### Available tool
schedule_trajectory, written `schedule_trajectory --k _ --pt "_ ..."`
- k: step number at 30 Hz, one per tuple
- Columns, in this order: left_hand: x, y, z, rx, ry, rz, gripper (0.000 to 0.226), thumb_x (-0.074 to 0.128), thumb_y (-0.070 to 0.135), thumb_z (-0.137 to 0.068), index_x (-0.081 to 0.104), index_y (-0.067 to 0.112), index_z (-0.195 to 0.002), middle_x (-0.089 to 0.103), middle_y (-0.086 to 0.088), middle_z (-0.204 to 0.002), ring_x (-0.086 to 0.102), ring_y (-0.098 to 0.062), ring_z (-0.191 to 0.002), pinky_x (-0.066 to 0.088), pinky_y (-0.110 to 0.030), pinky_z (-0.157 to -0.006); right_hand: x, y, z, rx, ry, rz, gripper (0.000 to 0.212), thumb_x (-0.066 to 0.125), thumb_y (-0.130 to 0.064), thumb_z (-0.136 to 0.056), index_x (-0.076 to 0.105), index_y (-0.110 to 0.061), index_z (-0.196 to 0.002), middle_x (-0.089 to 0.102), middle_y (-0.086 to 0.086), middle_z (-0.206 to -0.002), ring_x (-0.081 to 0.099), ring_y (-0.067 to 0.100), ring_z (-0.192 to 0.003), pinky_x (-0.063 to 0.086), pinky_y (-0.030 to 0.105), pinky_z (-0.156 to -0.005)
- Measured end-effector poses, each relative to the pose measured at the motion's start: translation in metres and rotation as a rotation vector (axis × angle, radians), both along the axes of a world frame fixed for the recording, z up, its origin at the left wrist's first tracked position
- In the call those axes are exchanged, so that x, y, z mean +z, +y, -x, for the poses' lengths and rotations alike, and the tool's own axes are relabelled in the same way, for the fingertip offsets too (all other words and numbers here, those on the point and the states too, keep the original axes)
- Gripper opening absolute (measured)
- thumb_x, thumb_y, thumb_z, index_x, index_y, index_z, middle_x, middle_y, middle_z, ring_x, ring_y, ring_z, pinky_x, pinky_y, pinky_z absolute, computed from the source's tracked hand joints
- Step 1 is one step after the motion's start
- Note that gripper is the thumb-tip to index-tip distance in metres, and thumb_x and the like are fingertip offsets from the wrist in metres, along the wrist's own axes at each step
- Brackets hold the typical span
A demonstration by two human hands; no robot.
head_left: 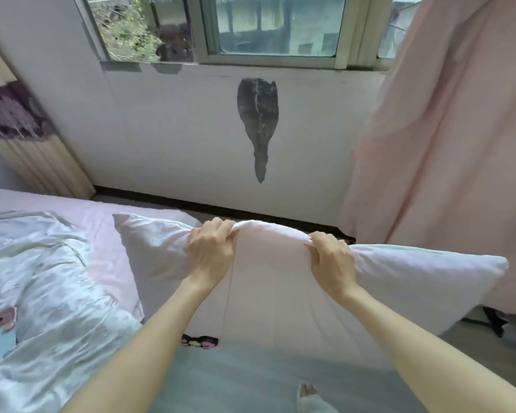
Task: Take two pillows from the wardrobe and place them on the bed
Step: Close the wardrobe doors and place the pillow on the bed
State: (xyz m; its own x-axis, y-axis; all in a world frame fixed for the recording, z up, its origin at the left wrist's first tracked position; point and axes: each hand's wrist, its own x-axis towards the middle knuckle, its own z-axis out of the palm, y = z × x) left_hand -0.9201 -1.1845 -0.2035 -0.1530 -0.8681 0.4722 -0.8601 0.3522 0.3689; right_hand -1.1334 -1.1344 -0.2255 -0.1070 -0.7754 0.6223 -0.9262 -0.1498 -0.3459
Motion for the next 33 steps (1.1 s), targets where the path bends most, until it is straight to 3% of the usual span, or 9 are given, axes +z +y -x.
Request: schedule_trajectory --k 9,14,18,22,26,30,33 --pt "0.006 -0.166 0.006 0.286 0.05 0.015 0.034 0.043 0.005 -0.079 0.068 0.007 -0.101 0.072 -0.012 -0.093 0.063 -0.033 -0.09 0.044 -0.045 -0.087 0.012 -0.238 0.007 0.275 0.044 -0.086 0.029 0.032 -0.014 -0.076 0.059 -0.004 -0.069 0.057 0.009 -0.057 0.057 0.027 -0.053 0.042 0.033 -0.05" --pt "0.002 -0.249 -0.027 0.443 0.043 0.012 0.027 0.052 -0.004 -0.083 0.068 0.008 -0.102 0.071 -0.011 -0.093 0.062 -0.031 -0.092 0.041 -0.042 -0.089 0.013 -0.352 -0.029 0.396 0.062 -0.142 0.011 0.048 -0.003 -0.076 0.059 -0.003 -0.072 0.059 0.011 -0.062 0.058 0.031 -0.059 0.04 0.036 -0.053" --pt "-0.003 -0.332 -0.068 0.597 0.056 0.057 0.024 0.048 0.001 -0.08 0.067 0.006 -0.093 0.069 -0.014 -0.08 0.062 -0.033 -0.079 0.042 -0.043 -0.081 0.01 -0.45 -0.08 0.489 0.073 -0.155 0.013 0.046 -0.004 -0.079 0.059 -0.003 -0.075 0.06 0.011 -0.066 0.057 0.031 -0.064 0.038 0.037 -0.056" --pt "-0.005 -0.412 -0.128 0.733 0.117 0.11 0.038 0.032 0.018 -0.082 0.067 0.005 -0.086 0.069 -0.015 -0.076 0.061 -0.032 -0.074 0.041 -0.041 -0.08 0.01 -0.542 -0.151 0.6 0.09 -0.175 0.009 0.051 0.0 -0.084 0.059 -0.002 -0.082 0.061 0.012 -0.072 0.057 0.032 -0.07 0.036 0.037 -0.061" --pt "-0.002 -0.481 -0.192 0.896 0.087 0.166 0.021 0.047 0.002 -0.071 0.067 0.004 -0.08 0.068 -0.014 -0.068 0.063 -0.032 -0.066 0.03 -0.035 -0.074 0.015 -0.623 -0.223 0.719 0.097 -0.189 0.011 0.047 -0.003 -0.08 0.058 -0.003 -0.079 0.06 0.013 -0.07 0.056 0.033 -0.067 0.038 0.036 -0.059" --pt "0.001 -0.54 -0.238 0.978 0.035 0.19 0.028 0.039 0.01 -0.071 0.066 0.006 -0.08 0.066 -0.013 -0.066 0.062 -0.032 -0.066 0.03 -0.035 -0.075 0.015 -0.698 -0.281 0.825 0.095 -0.237 0.009 0.051 0.003 -0.081 0.058 -0.003 -0.083 0.061 0.014 -0.076 0.056 0.034 -0.073 0.038 0.039 -0.062" --pt "0.004 -0.586 -0.277 1.071 0.016 0.203 0.023 0.044 0.004 -0.071 0.065 0.005 -0.079 0.066 -0.013 -0.065 0.062 -0.032 -0.066 0.03 -0.035 -0.076 0.013 -0.759 -0.33 0.921 0.094 -0.25 0.011 0.048 0.002 -0.08 0.057 -0.004 -0.083 0.062 0.013 -0.077 0.056 0.034 -0.074 0.037 0.038 -0.062"
